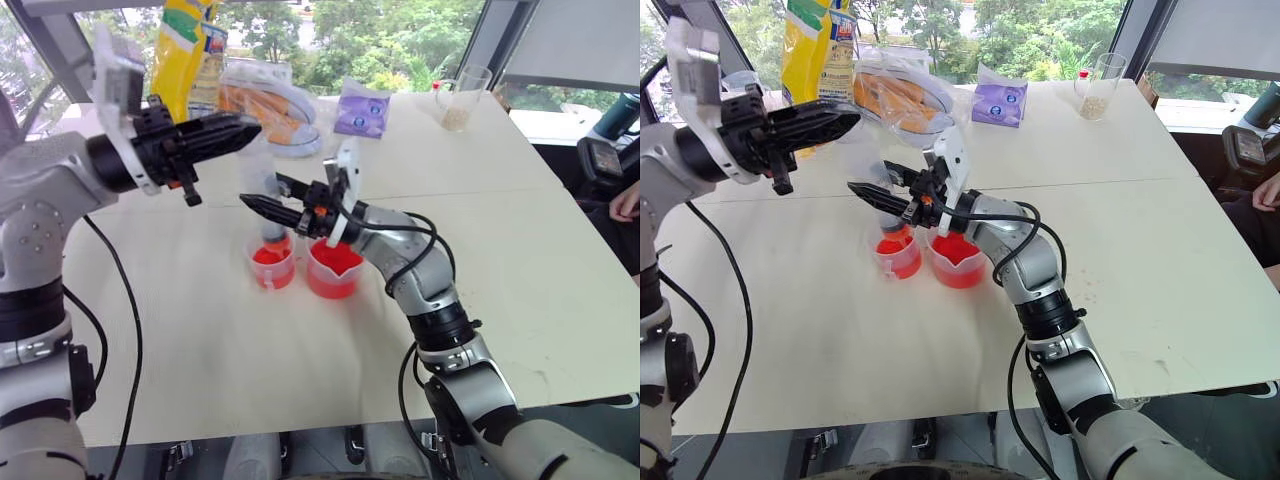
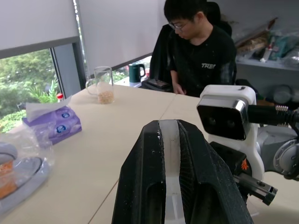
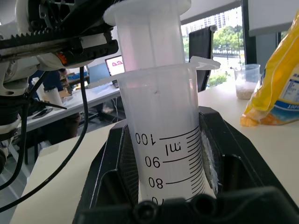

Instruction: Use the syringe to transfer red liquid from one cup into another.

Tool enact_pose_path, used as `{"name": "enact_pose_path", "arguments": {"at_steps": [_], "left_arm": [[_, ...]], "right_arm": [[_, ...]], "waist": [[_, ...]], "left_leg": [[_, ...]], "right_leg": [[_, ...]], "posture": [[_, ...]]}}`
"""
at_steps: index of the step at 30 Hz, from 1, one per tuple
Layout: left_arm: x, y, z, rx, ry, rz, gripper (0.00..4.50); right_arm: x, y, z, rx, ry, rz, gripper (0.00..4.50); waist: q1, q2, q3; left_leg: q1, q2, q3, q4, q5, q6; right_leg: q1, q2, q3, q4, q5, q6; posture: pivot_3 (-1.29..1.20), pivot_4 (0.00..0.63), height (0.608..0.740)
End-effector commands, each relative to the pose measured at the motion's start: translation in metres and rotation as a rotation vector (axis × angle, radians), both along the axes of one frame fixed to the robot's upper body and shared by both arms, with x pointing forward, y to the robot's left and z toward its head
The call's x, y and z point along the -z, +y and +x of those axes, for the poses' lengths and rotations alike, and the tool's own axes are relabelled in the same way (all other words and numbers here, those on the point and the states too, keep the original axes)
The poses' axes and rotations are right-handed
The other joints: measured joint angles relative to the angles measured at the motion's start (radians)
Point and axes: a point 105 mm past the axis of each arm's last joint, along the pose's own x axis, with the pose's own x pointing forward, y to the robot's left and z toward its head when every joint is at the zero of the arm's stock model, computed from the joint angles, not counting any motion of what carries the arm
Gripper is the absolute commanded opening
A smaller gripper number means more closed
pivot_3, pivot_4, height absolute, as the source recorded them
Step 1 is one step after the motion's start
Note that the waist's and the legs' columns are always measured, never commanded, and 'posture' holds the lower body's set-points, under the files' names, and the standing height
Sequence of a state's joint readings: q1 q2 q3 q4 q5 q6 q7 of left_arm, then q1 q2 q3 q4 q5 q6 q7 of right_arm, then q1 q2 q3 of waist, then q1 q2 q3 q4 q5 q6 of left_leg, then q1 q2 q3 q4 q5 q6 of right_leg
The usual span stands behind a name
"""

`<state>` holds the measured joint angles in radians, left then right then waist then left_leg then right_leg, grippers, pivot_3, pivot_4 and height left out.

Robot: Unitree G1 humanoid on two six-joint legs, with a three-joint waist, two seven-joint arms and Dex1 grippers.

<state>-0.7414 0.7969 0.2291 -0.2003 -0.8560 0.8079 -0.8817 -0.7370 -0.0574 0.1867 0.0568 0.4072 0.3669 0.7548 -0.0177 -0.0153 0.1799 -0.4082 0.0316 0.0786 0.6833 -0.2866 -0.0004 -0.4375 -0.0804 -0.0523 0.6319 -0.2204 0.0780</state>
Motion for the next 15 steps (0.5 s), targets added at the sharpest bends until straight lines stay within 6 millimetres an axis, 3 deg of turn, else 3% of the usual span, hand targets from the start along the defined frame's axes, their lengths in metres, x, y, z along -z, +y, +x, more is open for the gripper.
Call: {"name": "enact_pose_path", "arguments": {"at_steps": [1, 15], "left_arm": [[0.012, -0.002, 0.0, -0.006, 0.008, 0.058, 0.05], [0.033, -0.004, 0.0, -0.003, 0.034, 0.107, 0.05]], "right_arm": [[-0.046, -0.003, -0.006, -0.009, -0.112, 0.105, 1.41], [-0.075, -0.008, -0.003, 0.009, -0.143, 0.16, 1.41]], "waist": [[0.0, 0.0, 0.0], [0.0, 0.0, 0.0]], "left_leg": [[0.0, 0.0, 0.0, 0.0, 0.0, 0.0], [0.0, 0.0, 0.0, 0.0, 0.0, 0.0]], "right_leg": [[0.0, 0.0, 0.0, 0.0, 0.0, 0.0], [0.0, 0.0, 0.0, 0.0, 0.0, 0.0]], "posture": [[0.0, 0.15, 0.74], [0.0, 0.15, 0.74]]}}
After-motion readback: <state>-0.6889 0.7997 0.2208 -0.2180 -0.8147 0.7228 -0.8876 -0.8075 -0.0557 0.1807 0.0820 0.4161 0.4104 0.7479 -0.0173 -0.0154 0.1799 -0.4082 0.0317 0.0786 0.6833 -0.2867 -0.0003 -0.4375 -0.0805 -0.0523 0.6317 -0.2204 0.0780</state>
